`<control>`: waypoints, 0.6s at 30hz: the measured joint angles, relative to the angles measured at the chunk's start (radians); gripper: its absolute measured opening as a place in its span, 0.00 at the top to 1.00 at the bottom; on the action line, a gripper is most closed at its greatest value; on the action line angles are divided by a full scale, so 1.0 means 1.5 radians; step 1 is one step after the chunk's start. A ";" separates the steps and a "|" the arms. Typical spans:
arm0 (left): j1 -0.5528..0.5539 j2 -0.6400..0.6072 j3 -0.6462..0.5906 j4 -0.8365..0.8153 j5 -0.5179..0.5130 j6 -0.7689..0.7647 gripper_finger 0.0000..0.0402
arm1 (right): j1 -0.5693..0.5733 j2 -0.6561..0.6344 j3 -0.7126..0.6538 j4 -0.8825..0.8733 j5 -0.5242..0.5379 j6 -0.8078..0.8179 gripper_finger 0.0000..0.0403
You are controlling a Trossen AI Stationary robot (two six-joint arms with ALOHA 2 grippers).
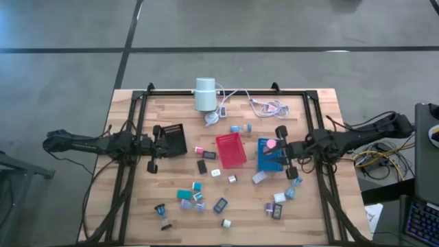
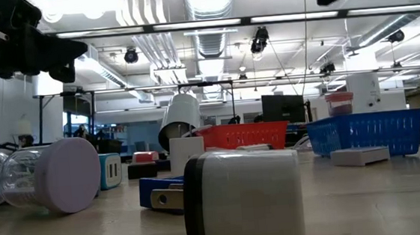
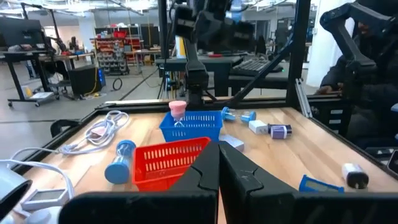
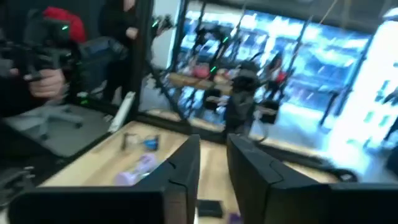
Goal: Pick & Place Office items
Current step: Put the middle blue digital clock into the red bin
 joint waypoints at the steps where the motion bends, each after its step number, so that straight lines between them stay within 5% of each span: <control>1: 0.000 0.001 0.000 0.000 -0.003 0.001 0.99 | -0.005 -0.008 -0.024 0.035 0.000 -0.003 0.85; 7: 0.000 0.001 0.000 0.000 -0.023 0.001 0.99 | -0.028 -0.029 -0.130 0.192 -0.002 0.012 0.95; 12: 0.000 0.001 0.000 -0.012 -0.029 0.011 0.99 | -0.049 -0.054 -0.147 0.202 -0.002 0.064 0.98; 18: 0.000 0.003 0.000 0.001 -0.146 0.028 0.99 | -0.051 -0.058 -0.162 0.199 -0.002 0.070 0.98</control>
